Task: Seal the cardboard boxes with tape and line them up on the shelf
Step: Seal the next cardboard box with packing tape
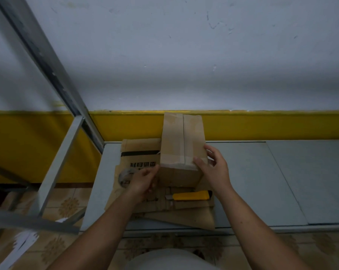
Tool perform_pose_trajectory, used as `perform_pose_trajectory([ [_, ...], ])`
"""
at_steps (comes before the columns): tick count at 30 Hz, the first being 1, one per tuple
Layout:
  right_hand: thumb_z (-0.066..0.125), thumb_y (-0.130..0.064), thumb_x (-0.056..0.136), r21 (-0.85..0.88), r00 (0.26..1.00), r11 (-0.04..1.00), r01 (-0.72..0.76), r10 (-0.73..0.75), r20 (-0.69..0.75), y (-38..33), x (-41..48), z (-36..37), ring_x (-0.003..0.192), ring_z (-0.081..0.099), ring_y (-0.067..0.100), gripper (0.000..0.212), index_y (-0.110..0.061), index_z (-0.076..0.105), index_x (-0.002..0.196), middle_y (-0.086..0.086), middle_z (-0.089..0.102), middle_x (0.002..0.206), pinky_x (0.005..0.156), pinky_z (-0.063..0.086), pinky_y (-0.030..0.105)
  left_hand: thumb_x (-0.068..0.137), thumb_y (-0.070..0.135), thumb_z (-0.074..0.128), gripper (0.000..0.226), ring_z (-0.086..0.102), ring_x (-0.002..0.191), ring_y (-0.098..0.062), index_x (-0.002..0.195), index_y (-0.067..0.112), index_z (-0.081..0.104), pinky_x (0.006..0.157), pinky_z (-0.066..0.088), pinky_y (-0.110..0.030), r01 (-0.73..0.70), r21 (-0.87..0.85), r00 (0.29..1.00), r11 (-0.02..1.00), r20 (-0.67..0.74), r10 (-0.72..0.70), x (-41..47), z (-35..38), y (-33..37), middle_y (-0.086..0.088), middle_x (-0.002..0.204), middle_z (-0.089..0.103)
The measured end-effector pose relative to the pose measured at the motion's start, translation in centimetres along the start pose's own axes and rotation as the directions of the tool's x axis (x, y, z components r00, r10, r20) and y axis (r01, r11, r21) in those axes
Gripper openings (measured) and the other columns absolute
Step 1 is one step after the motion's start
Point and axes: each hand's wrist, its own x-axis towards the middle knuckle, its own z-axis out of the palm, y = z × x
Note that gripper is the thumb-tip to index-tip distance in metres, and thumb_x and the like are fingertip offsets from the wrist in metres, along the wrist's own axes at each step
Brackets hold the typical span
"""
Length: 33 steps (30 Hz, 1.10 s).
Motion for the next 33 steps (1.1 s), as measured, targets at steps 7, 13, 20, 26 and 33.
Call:
perform_pose_trajectory([
  [7, 0.083, -0.041, 0.080, -0.085, 0.993, 0.991, 0.103, -0.098, 0.063, 1.0, -0.4, -2.4, 0.122, 0.059, 0.007, 0.045, -0.030, 0.070, 0.122, -0.010, 0.063, 0.131, 0.103, 0.055, 0.044, 0.102, 0.021, 0.069, 0.010, 0.065, 0.101, 0.002, 0.110, 0.026, 0.069, 0.079, 0.051, -0.010, -0.663, 0.379, 0.674, 0.646, -0.074, 0.735, -2.4, -0.3, 4.8, 0.011, 0.106, 0.069],
  [13, 0.085, -0.040, 0.081, -0.151, 0.983, 0.973, 0.174, -0.164, 0.078, 1.4, -0.6, -2.3, 0.125, 0.056, 0.006, 0.038, -0.030, 0.075, 0.117, -0.013, 0.059, 0.133, 0.097, 0.058, 0.044, 0.091, 0.033, 0.080, 0.020, 0.055, 0.118, -0.010, 0.109, 0.024, 0.080, 0.100, 0.049, -0.031, -0.787, 0.570, 0.494, 0.238, 0.349, 0.796, -1.6, 1.2, 5.4, 0.010, 0.116, 0.067],
  [20, 0.079, -0.024, 0.088, -0.269, 0.943, 0.905, 0.329, -0.297, 0.152, 2.6, -1.0, -2.7, 0.130, 0.055, 0.003, 0.046, -0.029, 0.067, 0.131, -0.007, 0.057, 0.141, 0.103, 0.055, 0.034, 0.092, 0.027, 0.077, 0.023, 0.061, 0.119, -0.019, 0.111, 0.016, 0.081, 0.105, 0.050, -0.034, -0.844, 0.534, 0.323, 0.056, 0.421, 0.848, 0.4, 0.0, 3.4, 0.003, 0.118, 0.073],
  [26, 0.076, -0.007, 0.092, -0.157, 0.969, 0.956, 0.246, -0.237, 0.073, 2.6, -2.1, -2.6, 0.125, 0.056, -0.006, 0.055, -0.018, 0.059, 0.143, -0.016, 0.060, 0.136, 0.103, 0.049, 0.017, 0.095, 0.013, 0.075, 0.035, 0.054, 0.136, -0.015, 0.130, 0.014, 0.073, 0.113, 0.047, -0.030, -0.831, 0.528, 0.396, 0.177, 0.337, 0.854, -0.4, -1.1, 2.4, -0.002, 0.141, 0.061],
  [33, 0.085, -0.023, 0.085, -0.292, 0.960, 0.924, 0.247, -0.274, -0.054, 2.5, -2.1, -3.2, 0.107, 0.062, 0.008, 0.041, -0.020, 0.068, 0.122, -0.009, 0.063, 0.113, 0.087, 0.058, 0.031, 0.089, 0.023, 0.085, 0.037, 0.061, 0.108, 0.007, 0.122, 0.017, 0.070, 0.089, 0.050, -0.009, -0.687, 0.571, 0.559, 0.450, 0.020, 0.829, -2.5, -0.7, 2.3, 0.008, 0.114, 0.069],
])
